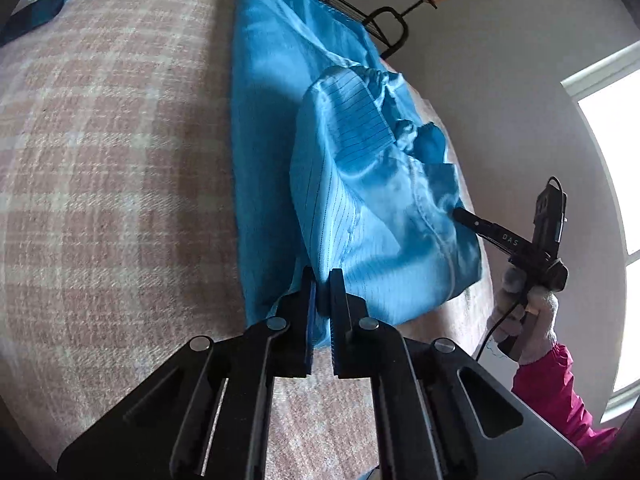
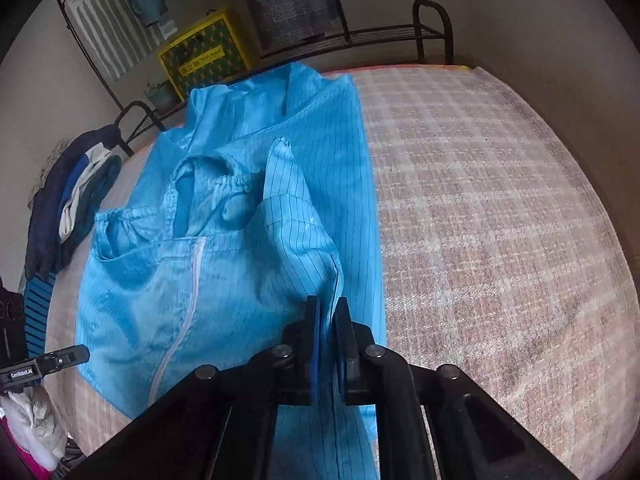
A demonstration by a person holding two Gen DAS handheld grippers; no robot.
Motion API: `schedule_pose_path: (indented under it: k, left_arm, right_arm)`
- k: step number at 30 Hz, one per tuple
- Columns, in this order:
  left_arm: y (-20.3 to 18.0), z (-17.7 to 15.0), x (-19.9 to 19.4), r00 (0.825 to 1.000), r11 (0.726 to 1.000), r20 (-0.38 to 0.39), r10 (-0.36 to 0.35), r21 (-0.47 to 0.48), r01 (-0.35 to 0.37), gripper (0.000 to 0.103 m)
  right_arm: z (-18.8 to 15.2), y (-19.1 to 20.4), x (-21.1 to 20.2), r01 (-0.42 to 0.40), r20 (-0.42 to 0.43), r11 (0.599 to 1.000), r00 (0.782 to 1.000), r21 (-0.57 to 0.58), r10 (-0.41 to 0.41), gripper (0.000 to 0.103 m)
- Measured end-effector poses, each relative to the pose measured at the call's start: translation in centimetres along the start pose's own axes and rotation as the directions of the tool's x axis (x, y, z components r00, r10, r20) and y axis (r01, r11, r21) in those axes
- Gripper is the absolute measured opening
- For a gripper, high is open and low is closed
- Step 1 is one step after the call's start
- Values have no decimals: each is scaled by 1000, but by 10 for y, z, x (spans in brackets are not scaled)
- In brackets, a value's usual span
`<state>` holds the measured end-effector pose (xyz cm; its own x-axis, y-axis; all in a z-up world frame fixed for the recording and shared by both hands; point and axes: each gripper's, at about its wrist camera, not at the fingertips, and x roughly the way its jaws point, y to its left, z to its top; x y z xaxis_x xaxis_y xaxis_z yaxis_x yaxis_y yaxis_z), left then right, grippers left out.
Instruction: Fold large clothes
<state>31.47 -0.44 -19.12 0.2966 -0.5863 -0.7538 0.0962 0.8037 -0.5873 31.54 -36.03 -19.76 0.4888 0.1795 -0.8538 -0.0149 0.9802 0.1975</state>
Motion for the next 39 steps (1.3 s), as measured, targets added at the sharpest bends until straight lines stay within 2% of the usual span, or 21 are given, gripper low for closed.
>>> schedule_pose_path:
  k: [2, 3, 6, 8, 11, 13, 16, 19, 22, 23, 26, 28, 33, 36, 39]
  left_arm:
    - [1, -4, 0, 998, 998, 16, 59, 2, -59, 22]
    - [-1, -5, -2, 997, 997, 31, 76, 12, -77, 22]
    - [-16, -6, -16, 987, 987, 106, 123, 90, -132, 23]
    - [-34, -2, -22, 982, 979, 150, 114, 153, -137, 23]
    - [-60, 13, -11, 990, 968, 129, 62, 233, -91, 23]
    - [-67, 24, 0, 991, 960, 114, 64, 264, -92, 22]
    - [-60, 46, 26, 993, 981, 95, 70, 175, -86, 23]
    - [-39, 66, 43, 985, 986, 108, 135, 88, -145, 22]
    - [-19, 73, 51, 965, 968, 122, 231, 70, -241, 22]
    - [-14, 74, 52, 964, 968, 130, 230, 70, -240, 19]
    - [-15, 74, 52, 960, 961, 135, 244, 99, -258, 19]
    - [-17, 75, 49, 961, 961, 134, 241, 105, -256, 19]
    - [-17, 85, 21, 969, 978, 164, 184, 69, -197, 22]
    - [-14, 101, -5, 971, 988, 191, 143, 38, -153, 31]
    - [-14, 123, -22, 969, 989, 214, 122, 58, -137, 44]
  right_arm:
    - [0, 0, 1, 51, 7, 999, 999, -14, -51, 21]
    - [1, 0, -3, 54, 25, 998, 998, -17, -54, 27]
    - [7, 7, -26, 25, 98, 999, 995, -37, -21, 27]
    - [9, 15, -36, 17, 121, 998, 993, -67, -9, 27]
    - [12, 22, -31, -23, 100, 996, 995, -85, 31, 27]
    - [13, 25, -20, -62, 54, 994, 996, -88, 66, 27]
    - [15, 27, -3, -32, 35, 994, 999, -103, 36, 26]
    - [22, 22, 4, -16, 47, 997, 999, -79, 20, 26]
    - [30, 15, 15, 64, 53, 996, 997, -69, -61, 27]
    - [31, 13, 21, 77, 39, 995, 996, -63, -74, 27]
    - [32, 14, 36, 83, -1, 994, 997, -73, -83, 27]
    - [34, 18, 32, 94, 0, 992, 996, -87, -94, 27]
    - [45, 13, -17, 10, 100, 1000, 995, -10, -9, 27]
    - [55, 11, -50, -59, 186, 998, 981, -8, 60, 33]
    - [75, 17, -68, -106, 214, 992, 970, -62, 117, 42]
